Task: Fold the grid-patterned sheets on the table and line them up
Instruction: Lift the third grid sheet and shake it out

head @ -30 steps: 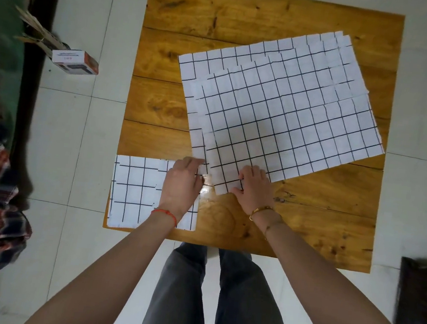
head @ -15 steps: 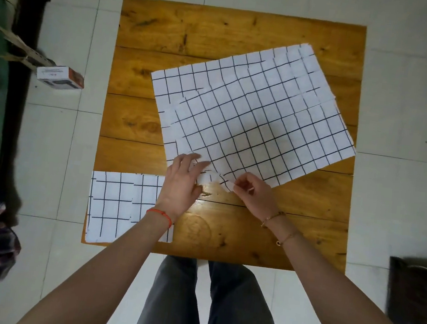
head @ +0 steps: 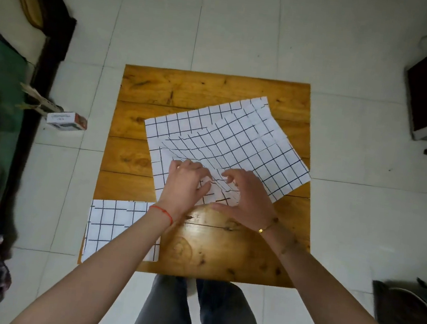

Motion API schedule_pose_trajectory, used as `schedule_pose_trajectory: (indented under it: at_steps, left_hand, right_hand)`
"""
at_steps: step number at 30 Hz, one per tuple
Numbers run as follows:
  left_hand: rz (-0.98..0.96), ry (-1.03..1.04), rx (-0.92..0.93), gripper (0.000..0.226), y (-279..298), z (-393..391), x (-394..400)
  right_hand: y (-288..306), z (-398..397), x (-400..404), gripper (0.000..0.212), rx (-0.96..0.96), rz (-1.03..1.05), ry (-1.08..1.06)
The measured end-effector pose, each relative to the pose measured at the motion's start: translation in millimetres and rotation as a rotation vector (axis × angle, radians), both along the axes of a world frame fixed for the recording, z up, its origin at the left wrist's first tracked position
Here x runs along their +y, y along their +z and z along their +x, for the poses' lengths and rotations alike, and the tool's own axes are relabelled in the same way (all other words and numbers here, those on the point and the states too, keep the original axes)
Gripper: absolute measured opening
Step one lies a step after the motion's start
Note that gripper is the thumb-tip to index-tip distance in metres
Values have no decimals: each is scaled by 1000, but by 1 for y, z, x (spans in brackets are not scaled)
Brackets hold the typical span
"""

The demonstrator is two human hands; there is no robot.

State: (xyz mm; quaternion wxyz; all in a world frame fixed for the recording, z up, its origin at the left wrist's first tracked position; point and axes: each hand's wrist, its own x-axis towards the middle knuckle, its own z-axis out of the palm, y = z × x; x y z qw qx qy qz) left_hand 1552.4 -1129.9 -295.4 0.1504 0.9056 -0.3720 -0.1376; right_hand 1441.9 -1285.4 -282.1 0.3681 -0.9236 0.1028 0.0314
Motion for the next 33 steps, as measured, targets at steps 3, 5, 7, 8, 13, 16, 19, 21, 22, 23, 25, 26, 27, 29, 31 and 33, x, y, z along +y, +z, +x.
schedule_pose_trajectory:
  at_steps: [3, 5, 7, 8, 13, 16, 19, 21, 22, 23, 25, 26, 27, 29, 31, 33]
  left_hand:
    - [51, -4, -34, 22, 25, 5, -8]
    - [74, -4, -60, 23, 40, 8, -11]
    - [80, -2, -86, 23, 54, 11, -12]
    - [85, -2, -96, 23, 59, 13, -13]
    - [70, -34, -135, 27, 93, 24, -5]
    - [54, -54, -140, 28, 113, 36, 6]
    - [23, -52, -149, 24, 129, 50, 22]
    - [22, -43, -165, 22, 139, 58, 34]
    - [27, -36, -175, 21, 144, 62, 39]
    - [31, -29, -182, 21, 148, 66, 43]
    - [28, -18, -193, 20, 156, 74, 52]
    - [22, -15, -198, 20, 159, 78, 56]
    - [15, -14, -206, 19, 162, 81, 60]
    - [-12, -12, -219, 16, 166, 89, 65]
    - [-80, -13, -219, 16, 173, 93, 68]
    - [-166, -37, -199, 12, 180, 97, 70]
  right_hand:
    - [22, 10, -1, 65, -72, -127, 8]
    - [35, 14, -1, 55, -95, -186, 19]
    - [49, 20, 1, 47, -88, -220, 32]
    - [54, 23, 2, 41, -87, -243, 38]
    - [84, 37, 7, 5, -104, -376, 45]
    - [105, 43, 3, 6, -75, -347, -1]
    - [130, 43, -3, 10, -83, -308, -82]
    - [145, 42, -10, 16, -77, -288, -129]
    - [151, 41, -14, 18, -76, -274, -158]
    - [158, 40, -18, 20, -80, -263, -191]
    - [168, 37, -25, 20, -92, -271, -248]
    - [172, 36, -28, 17, -91, -283, -272]
    - [176, 34, -31, 15, -92, -292, -295]
    - [183, 31, -37, 16, -99, -301, -332]
    - [190, 28, -43, 16, -94, -317, -350]
    - [197, 25, -47, 16, -71, -338, -362]
